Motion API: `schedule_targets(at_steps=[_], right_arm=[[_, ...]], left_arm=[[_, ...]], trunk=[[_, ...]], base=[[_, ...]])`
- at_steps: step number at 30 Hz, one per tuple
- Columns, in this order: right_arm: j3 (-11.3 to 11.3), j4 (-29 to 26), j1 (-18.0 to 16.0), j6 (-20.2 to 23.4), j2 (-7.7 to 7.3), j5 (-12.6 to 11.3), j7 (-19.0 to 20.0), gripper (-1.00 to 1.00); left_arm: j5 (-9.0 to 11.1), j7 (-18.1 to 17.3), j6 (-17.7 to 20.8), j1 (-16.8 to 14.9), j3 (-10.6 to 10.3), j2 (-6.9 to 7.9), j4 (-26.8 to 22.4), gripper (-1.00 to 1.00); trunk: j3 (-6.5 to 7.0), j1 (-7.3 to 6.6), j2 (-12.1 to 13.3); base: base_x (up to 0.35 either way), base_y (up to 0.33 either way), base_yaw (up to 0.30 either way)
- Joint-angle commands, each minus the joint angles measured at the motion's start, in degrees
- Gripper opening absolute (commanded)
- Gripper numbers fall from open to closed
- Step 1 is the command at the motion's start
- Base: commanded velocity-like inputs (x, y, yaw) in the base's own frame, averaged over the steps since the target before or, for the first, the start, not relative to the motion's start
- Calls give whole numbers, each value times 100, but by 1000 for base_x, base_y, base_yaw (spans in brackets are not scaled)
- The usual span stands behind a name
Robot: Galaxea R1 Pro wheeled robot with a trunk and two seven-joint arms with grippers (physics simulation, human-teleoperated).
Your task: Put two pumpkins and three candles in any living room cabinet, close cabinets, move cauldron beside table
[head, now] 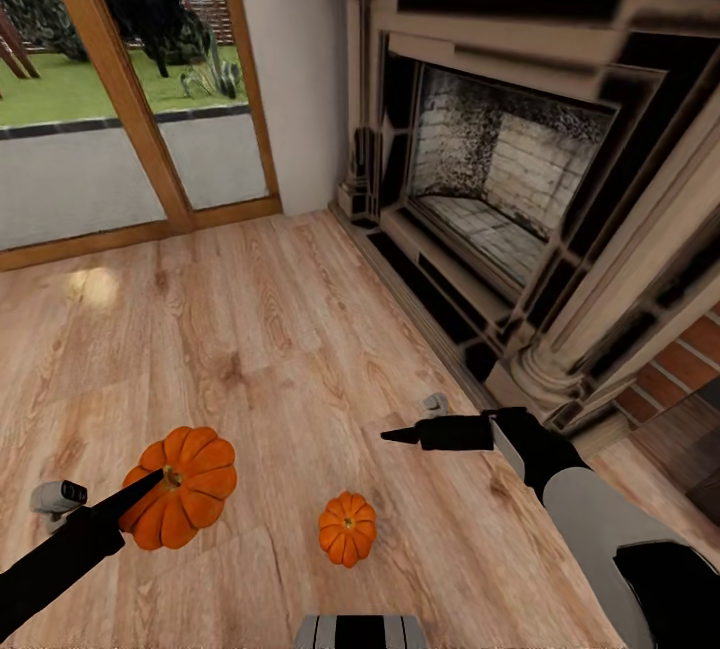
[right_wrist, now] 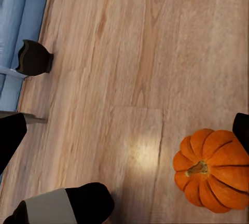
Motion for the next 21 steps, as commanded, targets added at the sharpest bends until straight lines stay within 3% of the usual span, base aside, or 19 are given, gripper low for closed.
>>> schedule_targets(at_steps=[1,21], right_arm=[[42,10,-6,21,-13,-70,-3,100],[76,61,-10,-125,-19,-73,-37,100]], left_arm=[[20,-16,41,-3,2,0,2,-100],[18,-1,41,-3,-22,-12,21,-100]], trunk=[[-27,1,-3],[-470,53,-30]], base=[[0,0,0],[0,0,0]])
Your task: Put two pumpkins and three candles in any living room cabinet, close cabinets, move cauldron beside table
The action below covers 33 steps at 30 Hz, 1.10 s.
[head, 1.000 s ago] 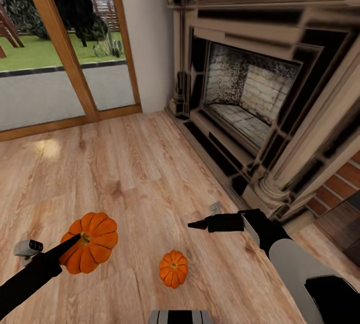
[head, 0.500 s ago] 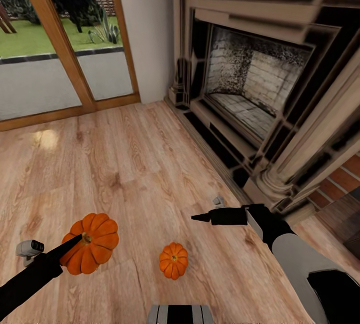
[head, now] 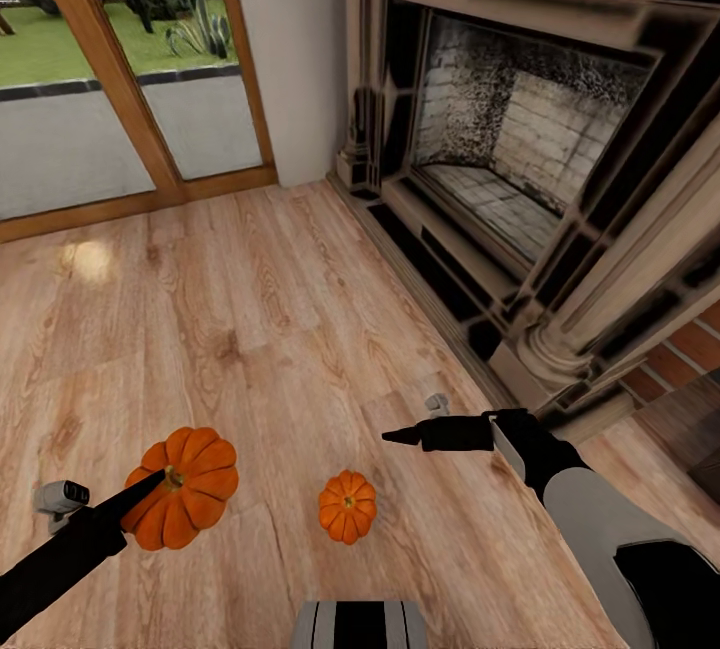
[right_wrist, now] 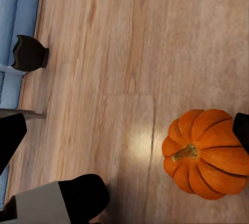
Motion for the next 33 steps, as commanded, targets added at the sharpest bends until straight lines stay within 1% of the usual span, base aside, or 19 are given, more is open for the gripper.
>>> schedule_targets(at_steps=[1,3,4,7,10,11,12,13,15,18,19,21,23,27,33], right_arm=[[39,-5,-11,70,-1,-62,-15,100],[39,-3,-61,101,9,-69,-127,100],[29,15,-155,126,6,-81,-279,100],[15,38,-324,243,10,-124,-530,100],[11,26,-390,307,3,-155,-585,100],[10,21,-409,324,3,-198,-596,100],[9,9,-422,335,-1,-361,-602,100],[9,6,-426,337,-2,-435,-604,100],[11,-3,-436,342,-28,-679,-605,100],[23,-23,-411,339,-39,-798,-567,100],[35,-42,-393,334,-34,-824,-474,100],[65,-59,-378,325,-18,-827,-324,100],[90,-68,-371,315,-3,-822,-261,100],[117,-79,-363,309,24,-808,-311,100],[155,-172,-245,349,69,-704,-392,100]], left_arm=[[16,-18,37,-3,1,-2,-1,-100],[21,-25,37,-3,-1,-1,-2,-100],[23,-29,37,-3,-2,0,-3,-100],[29,-30,37,-3,-3,-9,-5,-100],[31,-38,37,-6,-3,-13,-9,-100],[30,-40,37,-5,-3,-21,-14,-100],[28,-38,37,-5,-4,-35,-22,-100],[28,-37,37,-7,-4,-36,-25,-100],[28,-36,37,-9,-4,-28,-26,-100],[27,-36,37,-6,-4,-22,-27,-100],[27,-36,37,-6,-4,-24,-29,-100],[27,-40,37,-8,-4,-19,-37,-100],[27,-42,37,-10,-2,-15,-39,-100],[27,-36,37,-9,-3,-12,-32,-100],[27,-67,37,-9,0,-3,-32,-100]], trunk=[[-27,1,-3],[-71,6,-6],[-93,9,-7],[-160,17,-11],[-226,24,-15],[-248,27,-17],[-270,30,-18],[-292,32,-19],[-337,37,-22],[-403,45,-26],[-425,48,-27],[-470,53,-30],[-514,58,-33],[-603,68,-38],[-736,84,-46]], base=[[0,0,0],[0,0,0],[0,0,0],[0,0,0],[0,0,0],[0,0,0],[0,0,0],[0,0,0],[0,0,0],[0,0,0],[0,0,0],[0,0,0],[0,0,0],[0,0,0],[0,0,0]])
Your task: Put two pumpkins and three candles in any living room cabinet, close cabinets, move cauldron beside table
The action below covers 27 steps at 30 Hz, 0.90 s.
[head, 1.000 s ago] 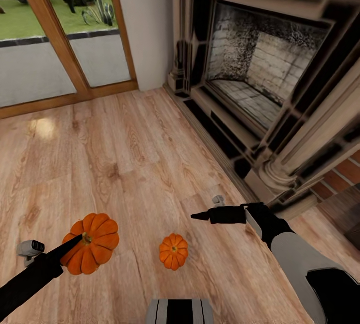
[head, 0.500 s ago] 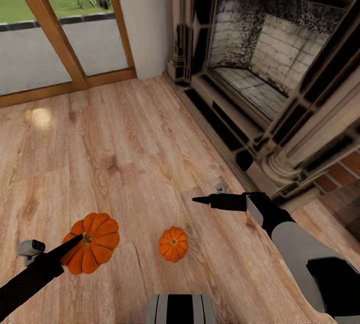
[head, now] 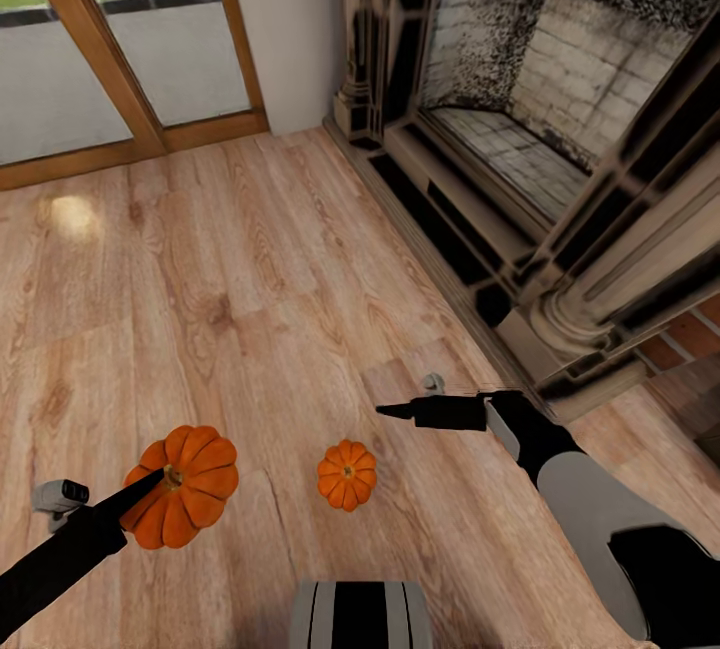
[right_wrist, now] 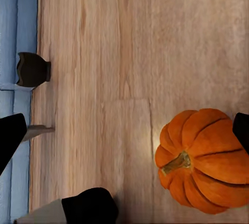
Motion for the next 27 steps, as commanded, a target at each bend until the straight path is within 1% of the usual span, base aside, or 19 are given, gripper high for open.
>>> schedule_targets(at_steps=[1,3,4,7,9,14,16,17,18,21,26,27], right_arm=[[28,-109,6,76,-4,-71,-6,100],[25,-261,-4,182,33,-85,-17,100],[13,-326,-14,288,104,-92,-26,100],[-5,-378,-26,464,223,-68,-50,100],[-9,-386,-29,504,249,-53,-42,100],[-7,-410,-30,529,269,-46,-49,100],[-3,-441,-31,528,254,-41,-53,100],[0,-450,-31,523,248,-39,-57,100],[5,-455,-32,514,241,-38,-59,100],[7,-476,-26,493,213,-36,-66,100],[5,-484,-24,495,209,-35,-146,100],[3,-458,-23,519,232,-36,-391,100]], left_arm=[[14,-20,37,-4,3,-1,-4,-100],[14,-25,37,-2,2,-3,-9,-100],[14,-27,35,-2,1,0,-14,-100],[14,-22,33,-3,3,-1,-24,-100],[13,-16,36,-2,16,10,-26,-100],[20,-43,37,-5,10,24,-49,-100],[54,-66,37,-19,9,59,-54,-100],[66,-76,37,-49,-26,100,-57,-100],[69,-80,37,-92,-127,126,-57,-100],[79,-89,37,-110,-292,171,-57,-100],[83,-89,37,-76,-363,185,-57,-100],[84,-90,37,-69,-370,187,-57,-100]], trunk=[[-26,1,-3],[-71,6,-6],[-93,9,-7],[-159,17,-11],[-203,22,-14],[-314,35,-20],[-359,40,-23],[-381,43,-24],[-403,45,-26],[-469,53,-30],[-580,66,-36],[-602,68,-38]], base=[[0,0,0],[0,0,0],[0,0,0],[0,0,0],[0,0,0],[0,0,0],[0,0,0],[0,0,0],[0,0,0],[0,0,0],[0,0,0],[0,0,0]])
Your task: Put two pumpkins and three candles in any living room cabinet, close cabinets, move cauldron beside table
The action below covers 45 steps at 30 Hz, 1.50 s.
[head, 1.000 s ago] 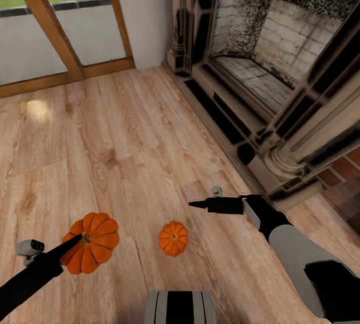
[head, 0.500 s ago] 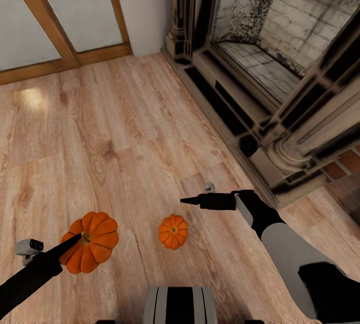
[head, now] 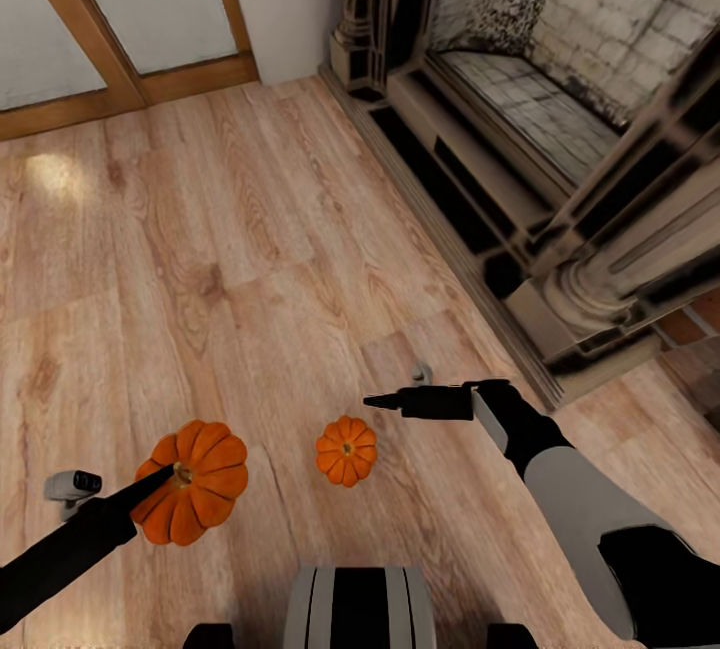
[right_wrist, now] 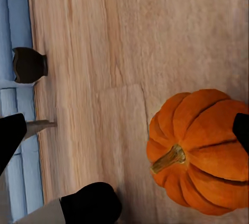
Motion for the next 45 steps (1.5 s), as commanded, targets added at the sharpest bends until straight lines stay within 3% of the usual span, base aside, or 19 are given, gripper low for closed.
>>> schedule_targets(at_steps=[1,8,34,40,44,45], right_arm=[[30,5,-3,47,0,-55,-179,100],[40,-34,15,29,-18,-60,-447,100],[75,-55,50,-164,-18,-57,-467,100],[65,-62,52,-195,-26,-57,-468,100],[55,-136,62,-710,-67,-60,-466,100],[52,-142,69,-1088,-158,-57,-453,100]], left_arm=[[19,-20,40,3,-3,1,-1,-100],[27,-78,40,22,-36,17,-1,-100],[0,-144,40,26,-78,20,-1,-100],[-12,-148,40,29,-62,22,1,-100],[-12,-179,33,25,-70,56,0,-100],[-22,-197,28,25,-91,73,1,-100]], trunk=[[-26,1,-3],[-181,19,-12],[-757,86,-47],[-757,86,-47],[-757,86,-47],[-757,86,-47]], base=[[0,0,0],[0,0,0],[0,0,0],[0,0,0],[0,0,0],[0,0,0]])
